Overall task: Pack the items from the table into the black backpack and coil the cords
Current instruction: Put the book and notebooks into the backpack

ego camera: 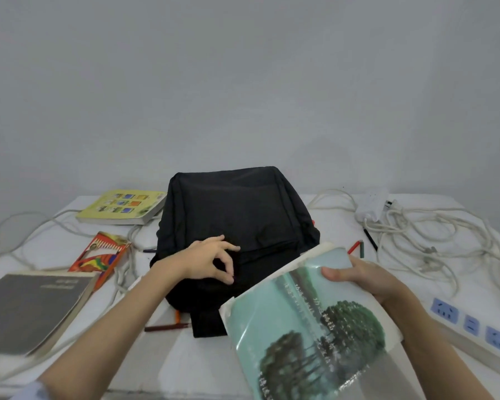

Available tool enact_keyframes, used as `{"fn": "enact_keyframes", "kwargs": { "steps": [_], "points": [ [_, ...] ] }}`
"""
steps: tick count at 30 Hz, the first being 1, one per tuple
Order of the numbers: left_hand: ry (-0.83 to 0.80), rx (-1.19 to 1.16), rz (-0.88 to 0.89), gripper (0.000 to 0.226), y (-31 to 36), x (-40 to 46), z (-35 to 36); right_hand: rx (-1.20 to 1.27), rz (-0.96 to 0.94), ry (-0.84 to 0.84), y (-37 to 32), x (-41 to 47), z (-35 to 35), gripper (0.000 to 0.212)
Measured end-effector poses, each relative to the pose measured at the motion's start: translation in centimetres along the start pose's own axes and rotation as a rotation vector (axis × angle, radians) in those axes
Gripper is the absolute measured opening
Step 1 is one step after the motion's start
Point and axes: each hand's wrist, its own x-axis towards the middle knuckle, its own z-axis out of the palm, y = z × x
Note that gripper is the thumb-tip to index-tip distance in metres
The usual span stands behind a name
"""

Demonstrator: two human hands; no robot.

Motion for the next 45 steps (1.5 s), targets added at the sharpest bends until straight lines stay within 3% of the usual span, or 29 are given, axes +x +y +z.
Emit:
{"fn": "enact_keyframes", "kwargs": {
  "steps": [2, 5, 7, 8, 10, 12, 13, 16, 19, 22, 26, 29, 33, 35, 37, 40, 45],
  "points": [
    [0.415, -0.132, 0.102, 0.007, -0.4, 0.1, -1.0, -0.016, 0.020, -0.019, 0.2, 0.4, 0.2, 0.076],
    [1.096, 0.186, -0.077, 0.013, -1.5, 0.2, -3.9, -0.038, 0.024, -0.024, 0.6, 1.1, 0.6, 0.073],
    [1.267, 0.411, -0.197, 0.006, -1.3, 0.5, -4.3, -0.006, 0.039, 0.013, 0.9, 1.7, 0.7, 0.074],
    [1.304, 0.496, -0.148, 0.002, -1.2, 0.7, -3.6, 0.018, 0.047, 0.055, 1.1, 2.0, 0.8, 0.076],
    [1.226, 0.734, 0.130, 0.006, -1.7, 1.3, -1.2, 0.064, 0.065, 0.132, 1.6, 2.7, 0.8, 0.075],
    [1.034, 0.937, 0.400, 0.011, -2.5, 1.5, 1.0, 0.138, 0.072, 0.191, 1.8, 3.0, 0.7, 0.054],
    [0.960, 0.962, 0.449, 0.013, -2.5, 1.5, 1.7, 0.175, 0.076, 0.210, 1.9, 3.0, 0.7, 0.044],
    [0.823, 0.861, 0.321, 0.024, -2.7, 1.0, 2.1, 0.208, 0.084, 0.239, 2.2, 3.1, 0.5, 0.035],
    [0.694, 0.893, 0.122, 0.070, -4.1, 0.2, 1.8, 0.178, 0.086, 0.271, 2.0, 3.1, 0.5, 0.036],
    [0.609, 0.980, 0.021, 0.086, -4.8, 0.4, 1.5, 0.136, 0.078, 0.277, 1.8, 3.1, 0.5, 0.043],
    [0.699, 0.962, -0.021, 0.077, -3.6, 2.2, 1.6, 0.095, 0.079, 0.297, 2.1, 2.9, 0.4, 0.049],
    [0.936, 0.905, 0.237, 0.046, -3.4, 2.9, 1.7, 0.086, 0.080, 0.308, 2.2, 2.8, 0.4, 0.057],
    [0.827, 0.928, 0.367, 0.017, -4.8, 2.9, 1.5, 0.114, 0.081, 0.279, 2.4, 2.7, 0.4, 0.052],
    [0.689, 0.939, 0.322, 0.018, -5.7, 2.9, 1.0, 0.133, 0.097, 0.255, 2.6, 2.7, 0.3, 0.056],
    [0.599, 0.940, 0.292, 0.033, -6.1, 2.8, 0.8, 0.130, 0.107, 0.228, 2.6, 2.8, 0.2, 0.064],
    [0.566, 0.916, 0.194, 0.050, -5.7, 3.2, 0.6, 0.077, 0.087, 0.226, 2.3, 3.1, 0.1, 0.064],
    [0.546, 0.913, -0.010, 0.058, -3.7, 4.7, 1.4, 0.013, 0.111, 0.278, 0.9, 3.1, 0.7, 0.062]
  ]
}}
